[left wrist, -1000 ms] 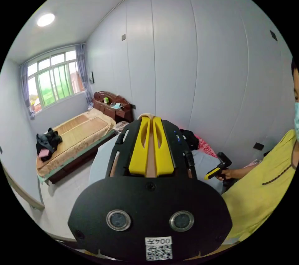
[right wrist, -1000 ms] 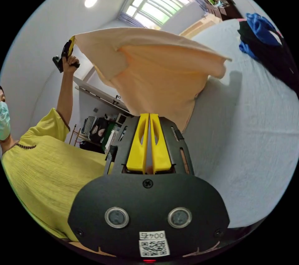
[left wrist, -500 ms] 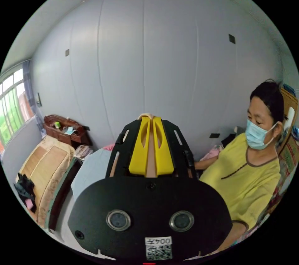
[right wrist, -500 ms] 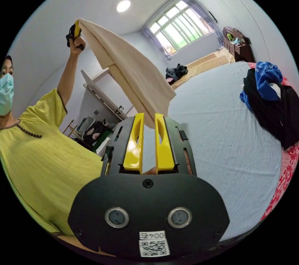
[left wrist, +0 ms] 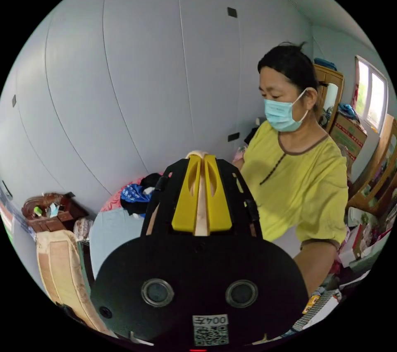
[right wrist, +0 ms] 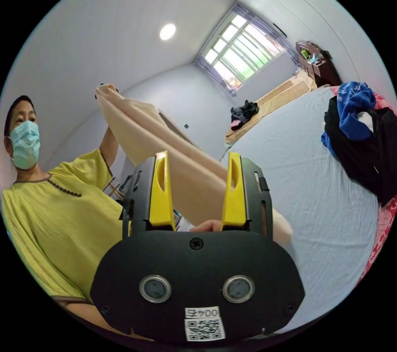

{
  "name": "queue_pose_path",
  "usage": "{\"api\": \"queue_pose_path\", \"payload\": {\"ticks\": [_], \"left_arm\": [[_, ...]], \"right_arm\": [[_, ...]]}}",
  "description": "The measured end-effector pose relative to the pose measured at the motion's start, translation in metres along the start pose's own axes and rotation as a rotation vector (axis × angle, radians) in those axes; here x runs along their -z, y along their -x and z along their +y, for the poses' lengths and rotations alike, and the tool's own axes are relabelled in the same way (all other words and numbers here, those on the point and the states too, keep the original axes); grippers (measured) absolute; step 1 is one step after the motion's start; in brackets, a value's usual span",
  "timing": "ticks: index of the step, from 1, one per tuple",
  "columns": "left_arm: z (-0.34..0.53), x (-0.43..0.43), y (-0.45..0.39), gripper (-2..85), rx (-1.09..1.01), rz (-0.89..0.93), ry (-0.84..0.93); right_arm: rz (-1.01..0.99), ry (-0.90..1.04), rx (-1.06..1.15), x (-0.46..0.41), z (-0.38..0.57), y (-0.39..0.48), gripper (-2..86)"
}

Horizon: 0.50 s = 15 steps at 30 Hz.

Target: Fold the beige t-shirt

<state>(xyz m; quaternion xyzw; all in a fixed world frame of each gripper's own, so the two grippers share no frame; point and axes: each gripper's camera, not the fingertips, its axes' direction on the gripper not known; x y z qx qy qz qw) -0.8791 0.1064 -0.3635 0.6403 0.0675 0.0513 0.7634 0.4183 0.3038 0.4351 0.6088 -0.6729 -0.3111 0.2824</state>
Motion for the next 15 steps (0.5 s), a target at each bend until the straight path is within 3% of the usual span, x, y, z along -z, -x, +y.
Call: {"api": "queue_pose_path", "payload": {"ticks": [4, 9, 15], "left_arm": [[0.059, -0.046, -0.007, 1.7, 0.111, 0.061, 0.132], [0.194, -0.112, -0.050, 1.5, 0.433, 0.119, 0.285], [0.317, -0.145, -0.102, 1.4, 0.790, 0.125, 0.290]], "right_arm": [[0.039, 0.177, 0.009, -0.051, 0.018, -0.005, 16.6], [0.006, 0.387, -0.076, -0.133, 0.071, -0.024, 15.8], [0.038, 0.644, -0.106, -0.244, 0.108, -0.053, 14.2]]}}
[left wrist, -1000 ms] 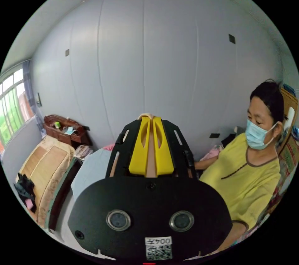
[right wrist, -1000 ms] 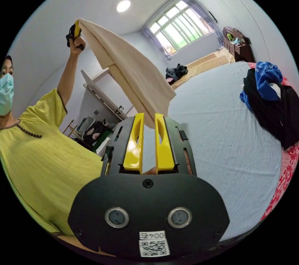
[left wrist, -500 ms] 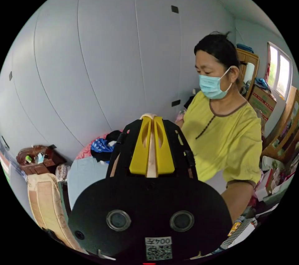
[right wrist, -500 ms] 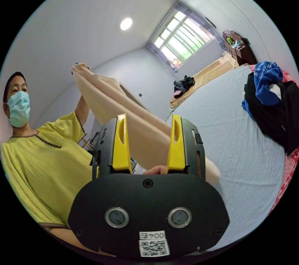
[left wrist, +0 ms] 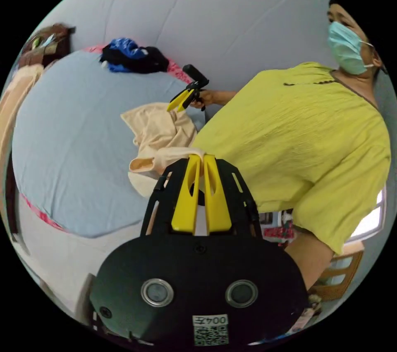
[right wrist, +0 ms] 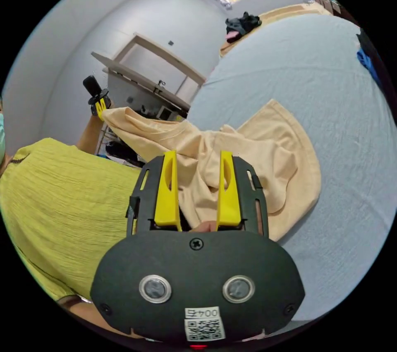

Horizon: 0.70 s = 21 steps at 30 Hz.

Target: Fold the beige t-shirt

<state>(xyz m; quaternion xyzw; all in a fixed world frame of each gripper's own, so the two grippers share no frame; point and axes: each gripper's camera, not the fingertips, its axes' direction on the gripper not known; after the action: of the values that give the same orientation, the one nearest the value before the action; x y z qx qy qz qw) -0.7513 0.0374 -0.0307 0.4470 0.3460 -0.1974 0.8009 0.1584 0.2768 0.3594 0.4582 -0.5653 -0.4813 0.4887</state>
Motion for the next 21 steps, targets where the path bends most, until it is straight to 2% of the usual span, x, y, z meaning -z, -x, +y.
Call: {"api": "queue_pose_path", "payload": {"ticks": [3, 9, 14, 21], "left_arm": [[0.042, -0.011, 0.014, 1.4, 0.126, 0.002, -0.077], [0.101, 0.002, 0.013, 1.3, 0.224, -0.019, -0.263], [0.143, 0.017, 0.013, 1.3, 0.269, -0.017, -0.318], [0.206, 0.054, 0.028, 1.4, 0.321, -0.016, -0.360]], "right_arm": [[0.010, 0.083, 0.014, -0.043, -0.037, -0.010, 12.9], [0.123, 0.305, 0.195, -0.126, -0.121, -0.001, 11.5], [0.158, 0.503, 0.313, -0.198, -0.181, 0.003, 10.8], [0.147, 0.684, 0.371, -0.267, -0.211, 0.005, 9.1]]}}
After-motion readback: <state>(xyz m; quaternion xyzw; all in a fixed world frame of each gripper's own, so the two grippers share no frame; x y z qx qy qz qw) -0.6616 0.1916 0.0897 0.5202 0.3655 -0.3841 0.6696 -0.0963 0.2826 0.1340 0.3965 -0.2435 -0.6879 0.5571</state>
